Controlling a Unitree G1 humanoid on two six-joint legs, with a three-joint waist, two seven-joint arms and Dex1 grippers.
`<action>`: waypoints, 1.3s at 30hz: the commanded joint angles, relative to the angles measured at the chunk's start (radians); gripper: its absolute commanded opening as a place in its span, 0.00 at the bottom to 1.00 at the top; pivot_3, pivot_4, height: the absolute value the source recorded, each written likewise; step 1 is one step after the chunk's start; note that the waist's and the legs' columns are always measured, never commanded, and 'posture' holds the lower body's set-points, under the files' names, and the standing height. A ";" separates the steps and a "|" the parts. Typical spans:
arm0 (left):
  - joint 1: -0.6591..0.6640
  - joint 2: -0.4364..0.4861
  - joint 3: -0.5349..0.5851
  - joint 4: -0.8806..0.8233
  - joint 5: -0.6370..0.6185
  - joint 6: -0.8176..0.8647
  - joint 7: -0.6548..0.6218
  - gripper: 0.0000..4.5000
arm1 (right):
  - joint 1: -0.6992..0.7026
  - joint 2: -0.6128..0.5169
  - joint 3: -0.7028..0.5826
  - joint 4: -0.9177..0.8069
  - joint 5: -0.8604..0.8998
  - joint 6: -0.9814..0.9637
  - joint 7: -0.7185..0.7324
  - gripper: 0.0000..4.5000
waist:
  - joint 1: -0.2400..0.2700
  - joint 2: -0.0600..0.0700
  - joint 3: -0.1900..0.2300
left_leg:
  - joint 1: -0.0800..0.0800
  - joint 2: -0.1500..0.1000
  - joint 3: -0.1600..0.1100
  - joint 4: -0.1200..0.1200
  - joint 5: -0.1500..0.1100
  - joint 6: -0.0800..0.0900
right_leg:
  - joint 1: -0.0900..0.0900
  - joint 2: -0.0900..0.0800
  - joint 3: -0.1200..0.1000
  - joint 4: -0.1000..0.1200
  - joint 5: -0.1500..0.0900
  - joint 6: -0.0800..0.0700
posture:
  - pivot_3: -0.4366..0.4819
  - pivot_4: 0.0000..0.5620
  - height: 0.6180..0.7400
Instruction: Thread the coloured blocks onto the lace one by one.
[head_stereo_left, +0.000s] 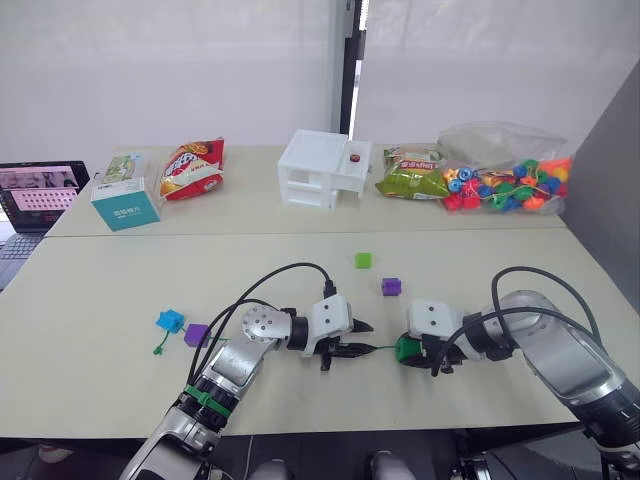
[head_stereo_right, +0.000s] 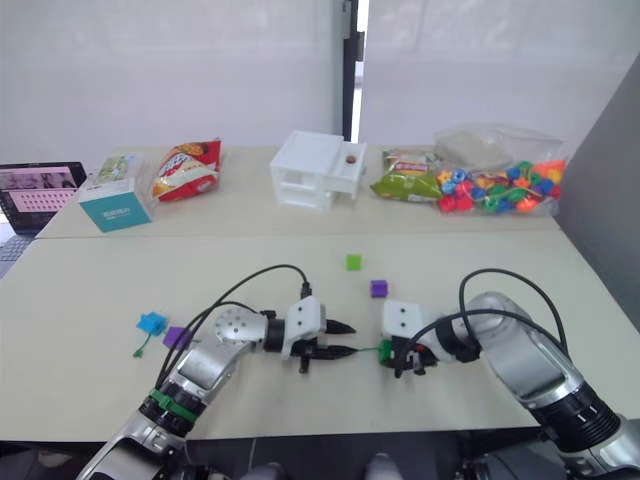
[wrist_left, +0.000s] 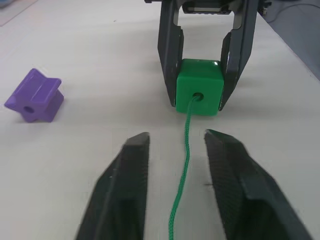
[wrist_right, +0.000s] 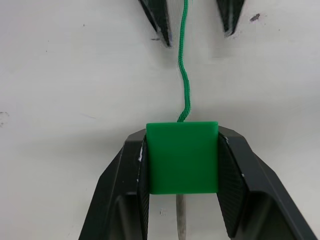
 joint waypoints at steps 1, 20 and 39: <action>-0.014 -0.015 -0.027 0.008 0.019 -0.038 -0.003 0.69 | -0.010 -0.001 -0.007 -0.020 0.014 0.005 0.000 0.27 | 0.001 0.000 0.000 | 0.000 0.000 0.000 0.000 0.000 0.000 | 0.000 0.000 0.000 0.000 0.000 0.000 | 0.48 0.27 1.00; -0.055 -0.081 -0.065 0.112 0.108 -0.029 0.066 0.13 | -0.005 -0.007 -0.006 -0.026 0.009 0.015 -0.002 0.27 | 0.002 0.000 0.000 | 0.000 0.000 0.000 0.000 0.000 0.000 | 0.000 0.000 0.000 0.000 0.000 0.000 | 0.48 0.27 1.00; -0.085 -0.159 -0.101 0.160 0.094 -0.047 0.019 0.00 | -0.019 0.003 0.026 -0.017 -0.009 0.018 -0.004 0.27 | 0.003 0.000 0.000 | 0.001 0.000 0.000 0.000 0.000 0.000 | 0.001 0.000 0.000 0.000 0.000 0.000 | 0.48 0.27 1.00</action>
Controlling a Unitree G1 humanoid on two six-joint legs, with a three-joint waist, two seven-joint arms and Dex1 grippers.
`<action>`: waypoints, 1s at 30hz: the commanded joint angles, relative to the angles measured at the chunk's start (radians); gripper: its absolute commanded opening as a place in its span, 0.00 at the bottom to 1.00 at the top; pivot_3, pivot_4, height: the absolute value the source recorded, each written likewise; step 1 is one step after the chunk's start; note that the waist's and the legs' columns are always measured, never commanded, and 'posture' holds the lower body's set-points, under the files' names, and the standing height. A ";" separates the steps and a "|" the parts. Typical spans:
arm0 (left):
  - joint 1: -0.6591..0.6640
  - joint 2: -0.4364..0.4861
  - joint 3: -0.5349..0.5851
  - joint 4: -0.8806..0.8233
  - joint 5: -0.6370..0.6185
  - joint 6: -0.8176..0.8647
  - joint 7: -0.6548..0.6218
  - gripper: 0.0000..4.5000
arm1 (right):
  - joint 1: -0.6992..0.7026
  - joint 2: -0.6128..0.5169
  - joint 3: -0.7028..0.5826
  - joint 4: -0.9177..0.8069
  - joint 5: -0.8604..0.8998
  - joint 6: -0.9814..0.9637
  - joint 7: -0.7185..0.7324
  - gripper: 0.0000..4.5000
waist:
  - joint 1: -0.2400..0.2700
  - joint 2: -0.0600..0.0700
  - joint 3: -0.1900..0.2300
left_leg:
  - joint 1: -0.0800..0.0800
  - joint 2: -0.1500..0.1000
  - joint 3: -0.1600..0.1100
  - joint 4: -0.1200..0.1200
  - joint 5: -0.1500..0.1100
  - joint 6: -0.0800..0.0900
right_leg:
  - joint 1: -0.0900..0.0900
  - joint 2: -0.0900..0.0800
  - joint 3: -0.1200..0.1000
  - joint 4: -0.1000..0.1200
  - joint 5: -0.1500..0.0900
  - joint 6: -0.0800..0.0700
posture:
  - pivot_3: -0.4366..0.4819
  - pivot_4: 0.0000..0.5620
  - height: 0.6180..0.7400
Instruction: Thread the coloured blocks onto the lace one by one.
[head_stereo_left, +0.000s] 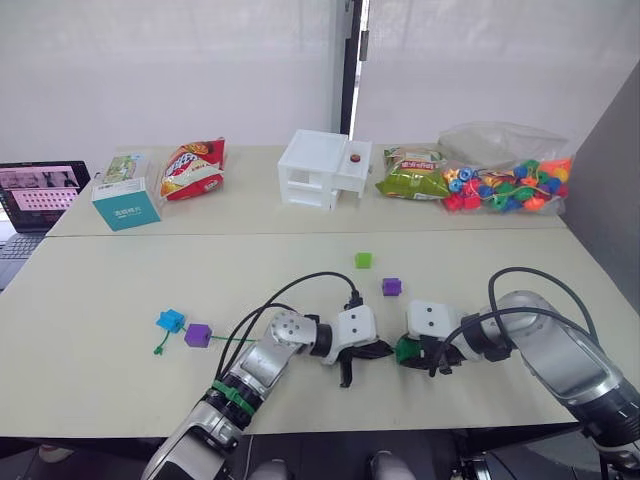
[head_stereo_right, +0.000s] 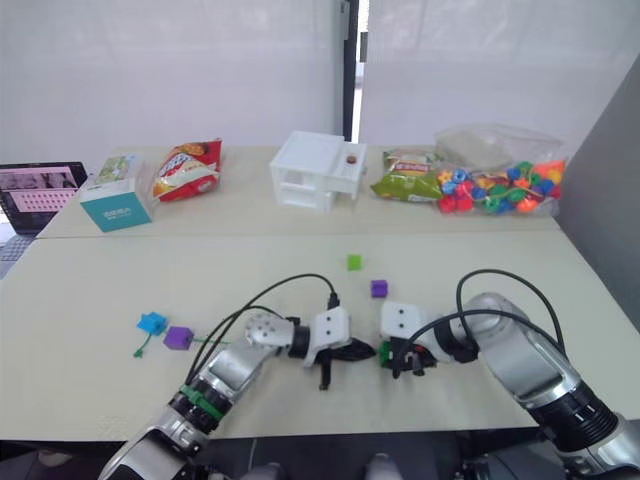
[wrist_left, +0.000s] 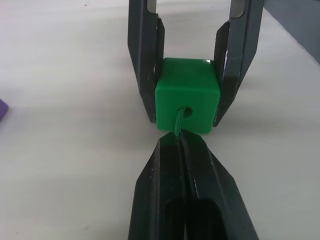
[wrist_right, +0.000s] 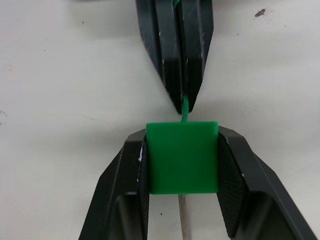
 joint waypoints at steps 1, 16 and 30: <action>-0.029 -0.044 -0.027 0.021 0.005 -0.033 -0.003 0.00 | -0.012 0.005 0.007 -0.018 0.002 0.001 -0.003 0.27 | 0.001 0.000 0.000 | 0.000 0.000 0.000 0.000 0.000 0.000 | 0.000 0.000 0.000 0.000 0.000 0.000 | 0.48 0.27 1.00; -0.008 0.004 0.050 -0.075 -0.068 0.057 -0.058 0.63 | 0.000 0.012 0.017 -0.008 -0.011 -0.006 -0.018 0.27 | 0.003 0.000 0.000 | 0.000 0.000 0.000 0.001 0.000 0.000 | 0.001 0.000 0.000 -0.001 0.002 0.001 | 0.48 0.27 1.00; -0.001 0.029 0.033 -0.078 -0.077 0.030 -0.086 1.00 | 0.070 -0.117 -0.191 -0.055 0.157 0.033 0.054 1.00 | 0.010 0.000 0.000 | -0.001 -0.001 0.000 0.001 0.000 0.000 | 0.001 -0.001 0.000 -0.002 0.003 0.002 | 0.48 0.27 1.00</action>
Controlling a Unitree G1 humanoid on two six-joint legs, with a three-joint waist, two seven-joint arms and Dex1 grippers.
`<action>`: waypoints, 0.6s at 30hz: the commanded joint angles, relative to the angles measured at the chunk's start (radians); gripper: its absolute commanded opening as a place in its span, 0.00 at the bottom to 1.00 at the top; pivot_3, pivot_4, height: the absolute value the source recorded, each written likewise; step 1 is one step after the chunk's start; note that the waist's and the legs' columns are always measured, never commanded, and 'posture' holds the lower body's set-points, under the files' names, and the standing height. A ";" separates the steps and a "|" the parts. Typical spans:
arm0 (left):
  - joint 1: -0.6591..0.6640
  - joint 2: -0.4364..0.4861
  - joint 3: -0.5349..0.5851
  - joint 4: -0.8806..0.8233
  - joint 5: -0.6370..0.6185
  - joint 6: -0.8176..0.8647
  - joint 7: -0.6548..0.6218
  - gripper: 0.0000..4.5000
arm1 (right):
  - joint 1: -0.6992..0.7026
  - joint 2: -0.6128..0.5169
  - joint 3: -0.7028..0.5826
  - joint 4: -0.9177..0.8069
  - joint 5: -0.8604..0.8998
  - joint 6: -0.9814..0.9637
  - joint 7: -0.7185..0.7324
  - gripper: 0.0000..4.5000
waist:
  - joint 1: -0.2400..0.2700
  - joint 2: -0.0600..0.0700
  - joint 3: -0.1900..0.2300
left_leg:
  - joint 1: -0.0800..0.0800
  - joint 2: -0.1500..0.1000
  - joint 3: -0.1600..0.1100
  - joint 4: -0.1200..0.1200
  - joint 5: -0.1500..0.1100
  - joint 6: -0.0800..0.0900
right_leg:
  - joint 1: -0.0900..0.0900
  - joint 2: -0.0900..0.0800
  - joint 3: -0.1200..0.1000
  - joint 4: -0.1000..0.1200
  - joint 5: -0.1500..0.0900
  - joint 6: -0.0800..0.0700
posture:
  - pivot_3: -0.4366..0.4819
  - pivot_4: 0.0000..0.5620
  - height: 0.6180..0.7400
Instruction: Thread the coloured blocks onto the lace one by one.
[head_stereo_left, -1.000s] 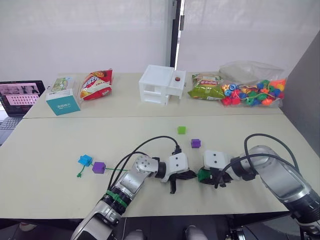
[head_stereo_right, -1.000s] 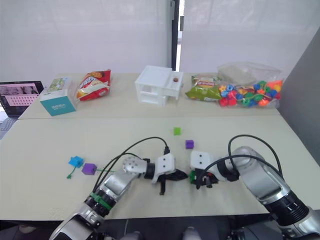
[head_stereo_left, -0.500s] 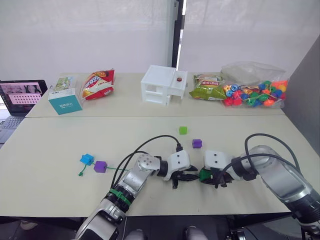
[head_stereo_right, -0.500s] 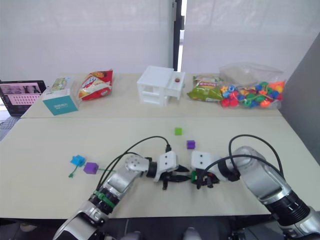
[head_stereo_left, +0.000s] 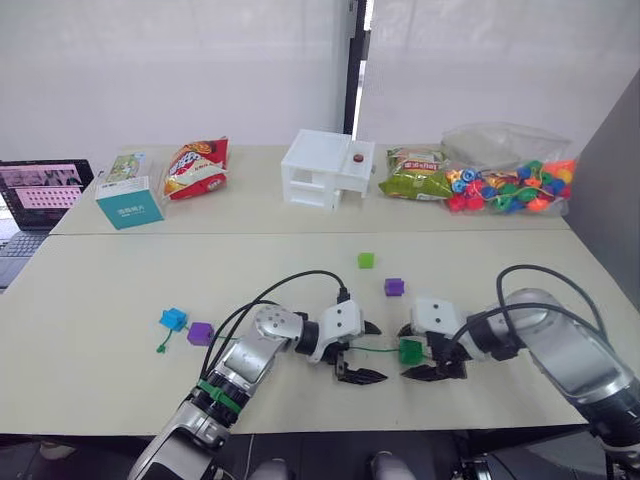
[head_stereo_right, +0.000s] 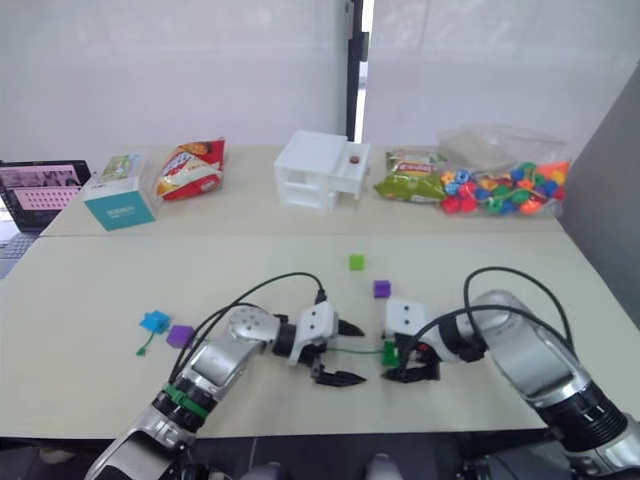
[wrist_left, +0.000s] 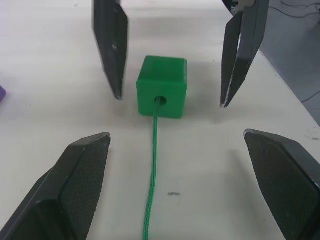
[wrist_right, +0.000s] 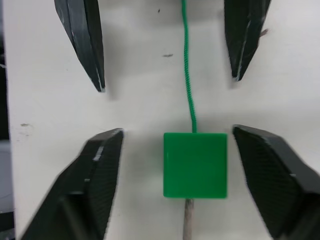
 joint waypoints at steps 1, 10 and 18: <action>-0.024 -0.034 -0.010 0.020 0.000 -0.057 0.014 1.00 | 0.060 -0.064 -0.125 -0.046 0.067 0.037 0.011 1.00 | -0.001 0.000 0.000 | 0.000 0.000 0.000 0.000 0.000 0.000 | 0.000 0.000 0.000 0.000 0.000 0.000 | 0.48 0.27 1.00; -0.085 -0.146 -0.048 0.186 0.044 -0.206 0.048 1.00 | 0.317 -0.089 -0.429 -0.236 0.219 0.249 -0.109 1.00 | -0.004 -0.001 0.000 | 0.000 0.000 0.002 0.000 0.000 0.001 | 0.000 0.000 0.001 0.000 0.000 0.000 | 0.48 0.27 1.00; -0.139 -0.203 -0.048 0.298 0.065 -0.254 0.057 0.87 | 0.496 -0.044 -0.561 -0.377 0.264 0.311 -0.231 1.00 | -0.002 -0.001 0.001 | 0.000 0.000 0.002 0.001 0.000 0.001 | 0.001 0.000 0.001 0.000 0.000 0.000 | 0.48 0.27 1.00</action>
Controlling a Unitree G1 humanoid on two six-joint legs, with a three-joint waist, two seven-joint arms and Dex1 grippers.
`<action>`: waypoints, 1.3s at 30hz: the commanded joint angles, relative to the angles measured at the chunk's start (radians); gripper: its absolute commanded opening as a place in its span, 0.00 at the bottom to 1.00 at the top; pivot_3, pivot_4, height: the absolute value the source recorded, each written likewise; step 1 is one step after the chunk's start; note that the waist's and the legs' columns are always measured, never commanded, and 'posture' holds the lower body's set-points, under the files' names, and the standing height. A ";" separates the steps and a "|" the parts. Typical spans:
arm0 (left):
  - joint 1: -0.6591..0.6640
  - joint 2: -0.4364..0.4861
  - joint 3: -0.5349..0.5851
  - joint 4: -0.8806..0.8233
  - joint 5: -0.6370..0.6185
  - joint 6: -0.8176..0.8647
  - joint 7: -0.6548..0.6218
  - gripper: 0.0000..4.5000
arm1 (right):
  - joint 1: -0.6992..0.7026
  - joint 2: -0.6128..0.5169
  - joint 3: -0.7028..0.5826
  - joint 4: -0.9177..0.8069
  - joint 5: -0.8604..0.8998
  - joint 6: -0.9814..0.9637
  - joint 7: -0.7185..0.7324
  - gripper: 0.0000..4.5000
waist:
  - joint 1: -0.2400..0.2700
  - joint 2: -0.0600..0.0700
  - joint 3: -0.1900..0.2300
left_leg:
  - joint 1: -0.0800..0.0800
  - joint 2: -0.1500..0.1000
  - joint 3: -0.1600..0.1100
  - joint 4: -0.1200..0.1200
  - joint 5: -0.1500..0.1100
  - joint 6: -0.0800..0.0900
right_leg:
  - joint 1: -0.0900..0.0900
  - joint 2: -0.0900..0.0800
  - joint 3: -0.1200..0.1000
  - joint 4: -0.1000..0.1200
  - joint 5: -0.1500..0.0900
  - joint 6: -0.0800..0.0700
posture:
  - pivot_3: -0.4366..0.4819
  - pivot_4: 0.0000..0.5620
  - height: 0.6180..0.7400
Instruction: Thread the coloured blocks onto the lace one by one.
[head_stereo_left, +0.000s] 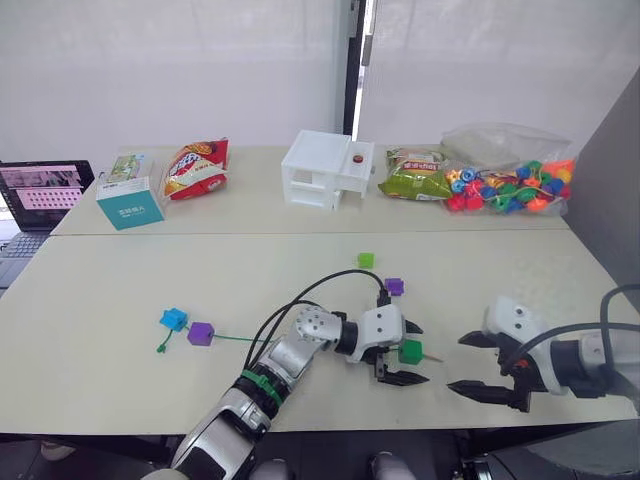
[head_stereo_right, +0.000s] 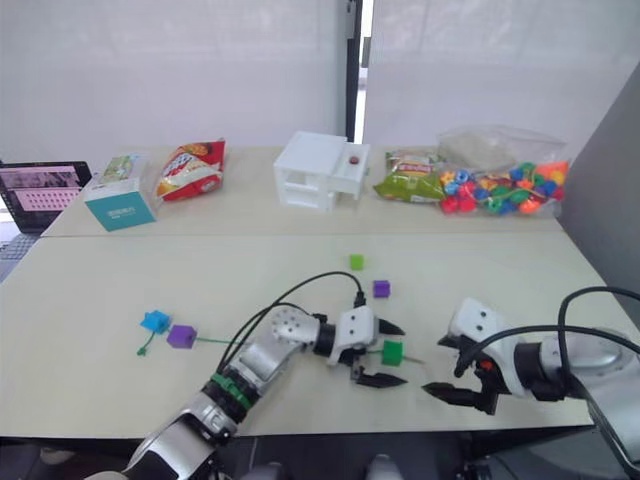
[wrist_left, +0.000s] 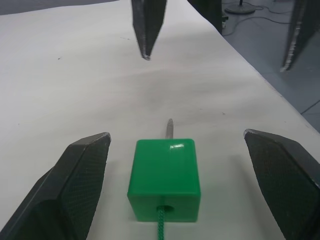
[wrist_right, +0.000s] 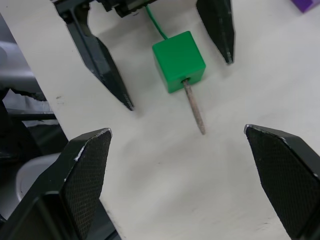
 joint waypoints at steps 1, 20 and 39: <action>-0.017 -0.014 0.005 0.011 -0.002 -0.030 -0.003 0.81 | 0.043 0.017 -0.067 -0.064 0.013 0.010 -0.050 1.00 | 0.000 0.000 0.000 | 0.000 0.000 0.000 0.000 0.000 0.000 | 0.000 0.000 0.000 0.000 0.000 0.000 | 0.48 0.27 1.00; 0.005 0.032 0.007 -0.027 0.011 -0.009 -0.022 0.27 | -0.073 0.025 0.263 0.141 -0.213 -0.347 -0.131 1.00 | -0.004 0.000 0.000 | 0.001 0.000 0.001 0.000 0.000 0.000 | 0.000 0.000 0.000 0.000 0.000 0.000 | 0.48 0.27 1.00; 0.050 0.086 0.019 -0.115 0.015 0.005 -0.003 0.27 | -0.241 0.055 0.414 0.313 -0.252 -0.430 -0.048 0.00 | -0.007 0.000 -0.001 | 0.002 0.001 0.000 0.000 0.000 0.000 | 0.001 0.001 0.000 0.000 0.000 0.000 | 0.48 0.27 1.00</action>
